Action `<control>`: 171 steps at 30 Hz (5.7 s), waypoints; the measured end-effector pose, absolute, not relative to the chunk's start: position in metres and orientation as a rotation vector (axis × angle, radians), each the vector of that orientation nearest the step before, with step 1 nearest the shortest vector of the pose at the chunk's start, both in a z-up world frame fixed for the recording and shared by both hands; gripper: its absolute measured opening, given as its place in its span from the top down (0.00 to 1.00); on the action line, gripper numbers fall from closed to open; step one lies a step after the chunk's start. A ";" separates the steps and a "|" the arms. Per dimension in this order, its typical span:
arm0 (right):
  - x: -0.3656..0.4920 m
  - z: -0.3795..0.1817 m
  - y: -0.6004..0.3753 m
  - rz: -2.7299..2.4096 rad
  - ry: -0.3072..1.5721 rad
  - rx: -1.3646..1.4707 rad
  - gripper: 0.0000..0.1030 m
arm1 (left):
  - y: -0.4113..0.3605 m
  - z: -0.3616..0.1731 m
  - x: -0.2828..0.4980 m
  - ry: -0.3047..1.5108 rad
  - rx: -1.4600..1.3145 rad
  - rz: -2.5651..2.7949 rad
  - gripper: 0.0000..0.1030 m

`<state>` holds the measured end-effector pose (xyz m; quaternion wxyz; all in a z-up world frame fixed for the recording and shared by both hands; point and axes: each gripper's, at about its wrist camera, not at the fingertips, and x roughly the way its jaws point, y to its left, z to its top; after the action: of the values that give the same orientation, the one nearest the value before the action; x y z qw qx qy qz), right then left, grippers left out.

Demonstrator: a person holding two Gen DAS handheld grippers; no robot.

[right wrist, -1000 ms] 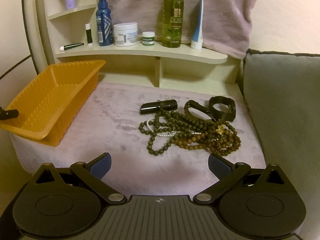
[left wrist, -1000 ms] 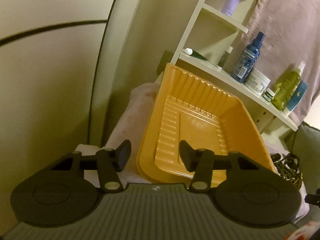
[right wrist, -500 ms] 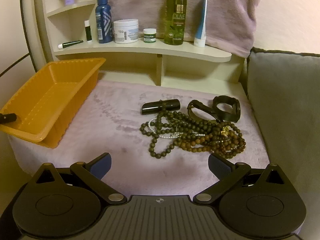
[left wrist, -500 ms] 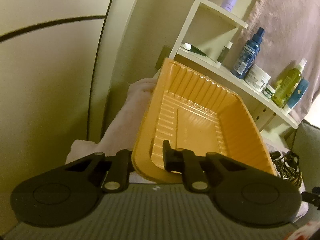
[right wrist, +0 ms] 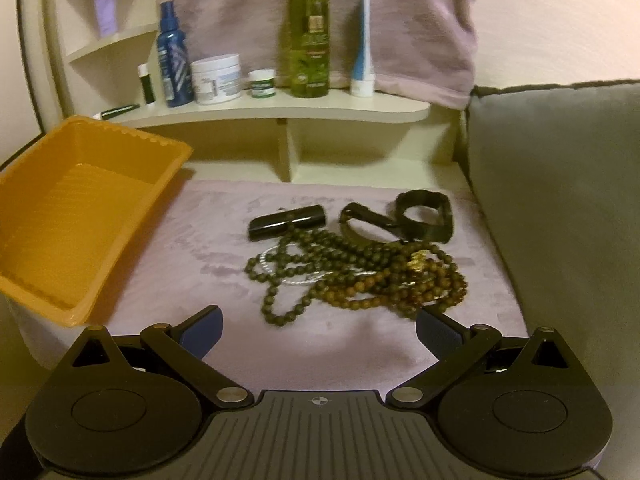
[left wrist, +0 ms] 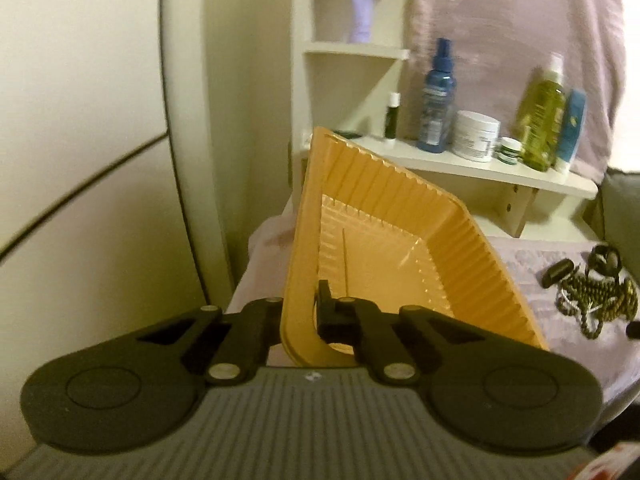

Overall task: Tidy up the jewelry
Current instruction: 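Grasp the orange tray rim with the left gripper and tilt it up, then drop a dark bead bracelet into the tray with right gripper while left holds tray, then drop a brown bead strand into the tray with right gripper while left holds tray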

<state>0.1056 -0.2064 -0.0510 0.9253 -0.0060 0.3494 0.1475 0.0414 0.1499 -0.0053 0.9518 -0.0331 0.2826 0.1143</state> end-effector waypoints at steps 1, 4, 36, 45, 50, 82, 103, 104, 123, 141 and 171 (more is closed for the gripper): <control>0.107 -0.052 -0.210 0.298 0.710 -0.005 0.01 | 0.146 -0.003 0.042 0.569 -0.048 0.229 0.96; 0.112 -0.053 -0.220 0.279 0.691 0.007 0.01 | 0.134 0.004 0.045 0.558 -0.002 0.226 0.96; 0.140 -0.063 -0.250 0.238 0.612 -0.065 0.93 | 0.089 0.012 0.059 0.586 0.076 0.239 0.96; 0.125 -0.011 -0.227 0.376 0.477 -0.008 0.94 | 0.090 0.011 0.058 0.585 0.082 0.234 0.96; 0.121 -0.006 -0.175 0.657 0.524 0.072 0.94 | 0.090 0.010 0.057 0.584 0.077 0.233 0.96; 0.154 -0.082 -0.255 0.203 0.669 0.068 0.79 | 0.092 0.008 0.060 0.597 0.066 0.240 0.96; 0.138 -0.050 -0.268 0.164 0.581 0.061 1.00 | 0.092 0.009 0.061 0.594 0.061 0.236 0.96; 0.140 -0.051 -0.268 0.170 0.593 0.062 1.00 | 0.093 0.009 0.060 0.592 0.059 0.236 0.96; 0.162 -0.085 -0.253 0.161 0.655 0.030 0.66 | 0.093 0.007 0.059 0.594 0.057 0.240 0.96; 0.171 -0.094 -0.244 0.124 0.661 -0.097 0.85 | 0.093 0.006 0.060 0.596 0.060 0.241 0.96; 0.125 0.015 -0.164 0.641 0.484 0.119 0.90 | 0.094 0.007 0.060 0.592 0.049 0.237 0.96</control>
<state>0.1250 -0.1640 0.0152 0.9187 0.0578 0.2356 0.3118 0.0597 0.0944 0.0068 0.9494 0.0238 0.2908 0.1165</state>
